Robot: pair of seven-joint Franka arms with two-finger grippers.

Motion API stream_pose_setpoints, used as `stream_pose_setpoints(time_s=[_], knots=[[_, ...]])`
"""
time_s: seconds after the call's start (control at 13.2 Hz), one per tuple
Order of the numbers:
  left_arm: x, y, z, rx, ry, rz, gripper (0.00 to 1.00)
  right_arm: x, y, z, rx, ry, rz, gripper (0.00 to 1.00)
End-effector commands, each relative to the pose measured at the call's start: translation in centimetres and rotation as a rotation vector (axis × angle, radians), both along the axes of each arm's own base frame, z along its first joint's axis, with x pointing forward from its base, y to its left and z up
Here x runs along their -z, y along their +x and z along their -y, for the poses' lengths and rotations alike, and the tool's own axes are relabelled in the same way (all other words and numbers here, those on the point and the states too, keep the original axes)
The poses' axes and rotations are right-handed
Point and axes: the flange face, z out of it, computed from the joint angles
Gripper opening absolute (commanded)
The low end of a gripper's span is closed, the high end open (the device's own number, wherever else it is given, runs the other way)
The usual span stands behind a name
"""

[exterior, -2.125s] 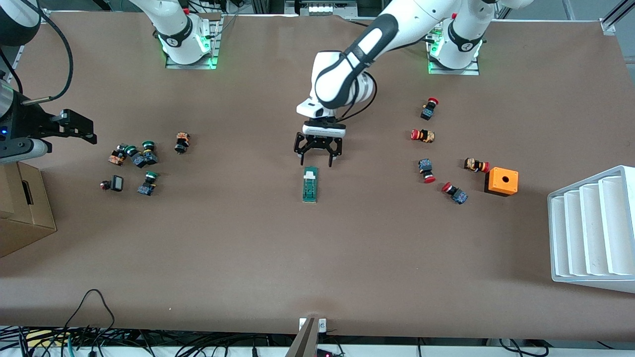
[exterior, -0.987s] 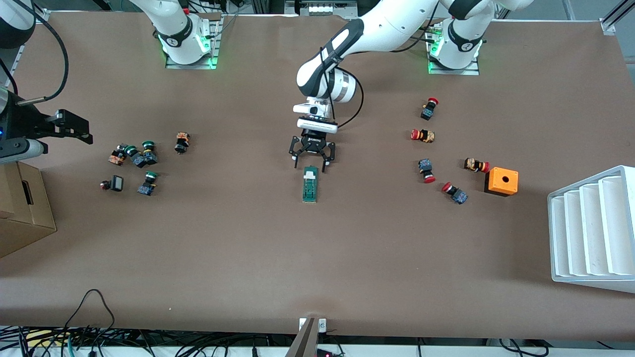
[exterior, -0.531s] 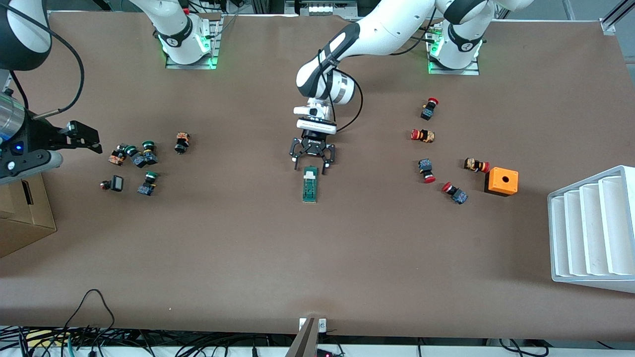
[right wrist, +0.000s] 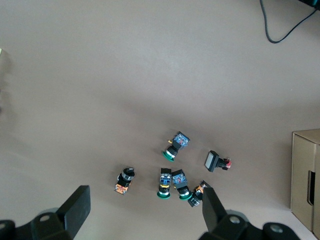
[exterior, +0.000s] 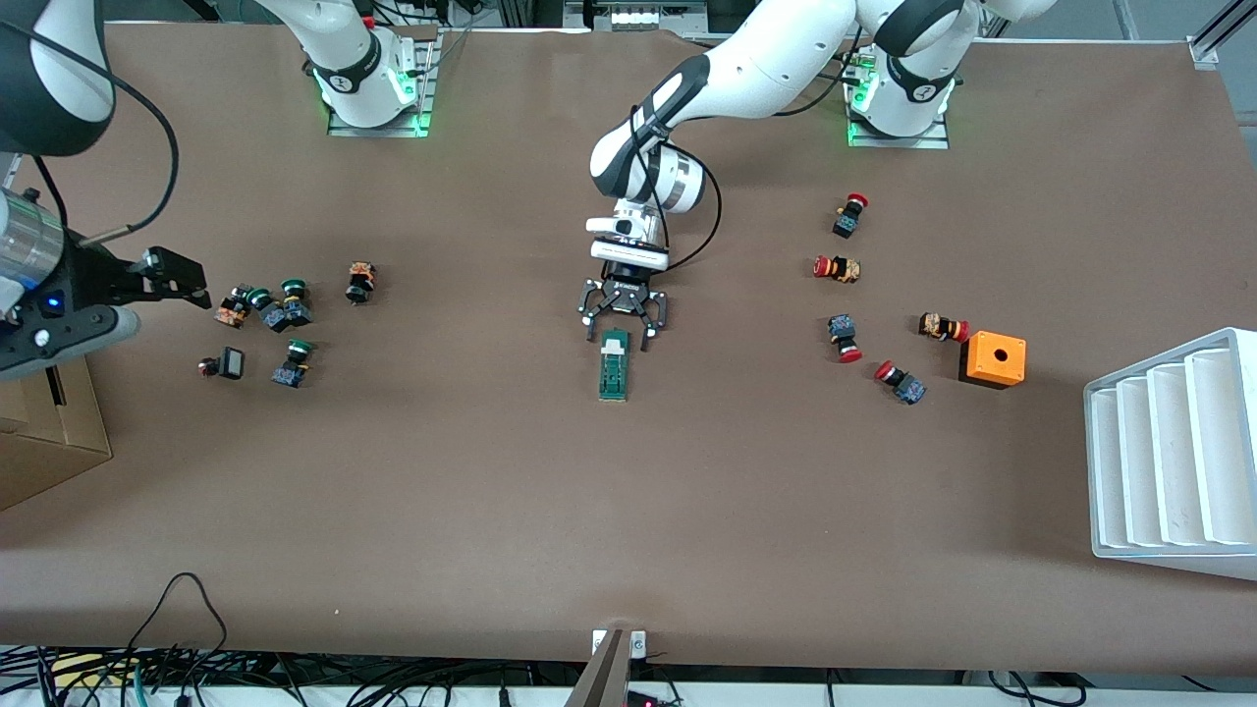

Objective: Close load switch with both arms
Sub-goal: 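Lift the switch with the left gripper while the right gripper approaches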

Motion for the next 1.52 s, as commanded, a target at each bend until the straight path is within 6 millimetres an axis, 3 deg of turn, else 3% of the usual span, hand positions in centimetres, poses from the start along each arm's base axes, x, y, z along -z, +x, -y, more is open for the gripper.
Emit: stream_pose_setpoints(time_s=[0.0,0.3,0.53,1.06,1.44], knots=[[0.4,0.1,0.6,0.015,-0.009,0.033,1.00,0.2,1.3,-0.7,0.061,0.040,0.017,0.99],[0.6,-0.1,0.8,0.022,-0.001,0.039,0.95,0.9,2.6,-2.3,0.223,0.107,0.009,0.99],[1.0,-0.4,1.0,0.036,0.012,0.043,0.89,2.0,3.4,-6.0,0.353,0.114,0.011,0.99],[1.3,-0.1,1.1,0.049,0.027,0.063,0.73,5.9,4.6,-17.8,0.736,0.192,0.043,0.99],[1.3,-0.2,1.1,0.050,0.028,0.063,0.62,10.0,4.1,-27.3,0.985,0.245,0.074,0.99]])
